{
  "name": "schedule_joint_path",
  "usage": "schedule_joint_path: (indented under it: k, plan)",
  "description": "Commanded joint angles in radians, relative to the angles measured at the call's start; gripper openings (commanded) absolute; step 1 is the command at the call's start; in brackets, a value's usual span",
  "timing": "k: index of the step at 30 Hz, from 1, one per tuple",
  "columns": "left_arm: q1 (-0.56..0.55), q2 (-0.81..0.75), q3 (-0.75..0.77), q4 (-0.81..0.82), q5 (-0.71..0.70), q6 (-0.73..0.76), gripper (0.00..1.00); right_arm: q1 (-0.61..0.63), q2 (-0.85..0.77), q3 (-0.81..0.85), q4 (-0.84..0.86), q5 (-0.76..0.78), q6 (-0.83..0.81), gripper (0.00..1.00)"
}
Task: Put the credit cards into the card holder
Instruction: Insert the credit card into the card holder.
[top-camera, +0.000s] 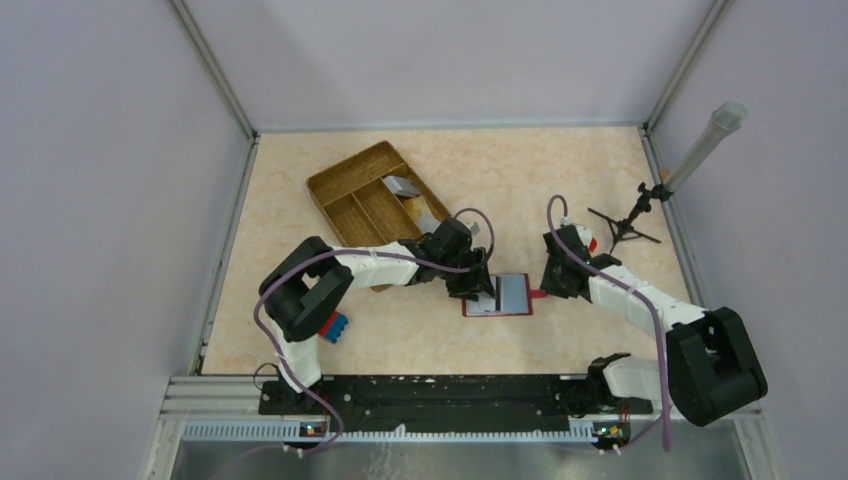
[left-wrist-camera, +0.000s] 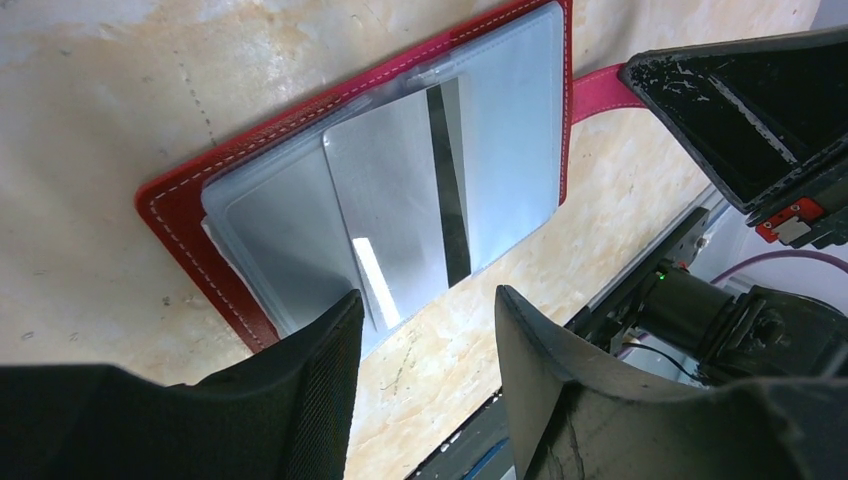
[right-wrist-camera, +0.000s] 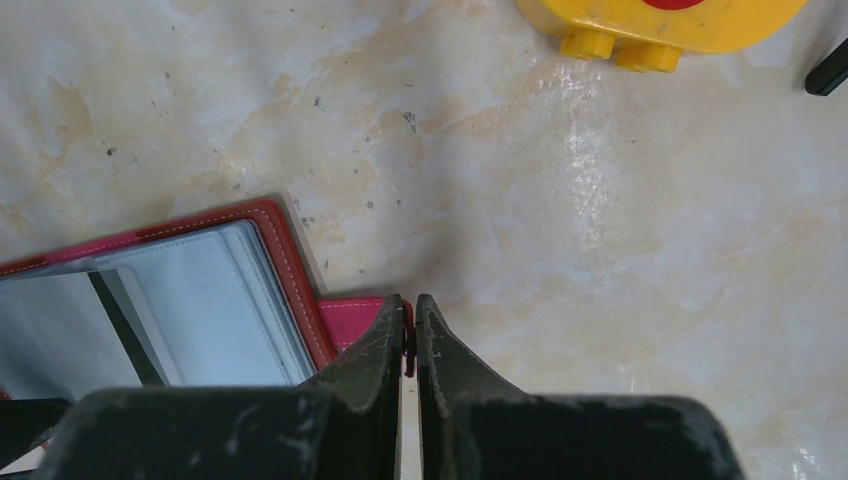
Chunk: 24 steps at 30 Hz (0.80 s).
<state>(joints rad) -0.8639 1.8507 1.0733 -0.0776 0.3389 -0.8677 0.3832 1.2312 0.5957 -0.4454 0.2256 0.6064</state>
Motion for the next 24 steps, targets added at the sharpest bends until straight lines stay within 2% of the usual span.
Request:
schedule_joint_path:
  k: [1,12,24]
  plan:
    - [-0.004,0.033,-0.006,0.009,0.017,-0.006,0.53,-0.009,-0.023,0.005,-0.002,0.019,0.003,0.0]
    - [-0.004,0.075,0.008,0.12,0.066,-0.018,0.53,-0.009,-0.018,-0.003,0.009,0.004,0.005,0.0]
    - [-0.004,0.111,0.054,0.165,0.045,-0.005,0.52,-0.009,-0.018,-0.008,0.013,-0.008,0.005,0.0]
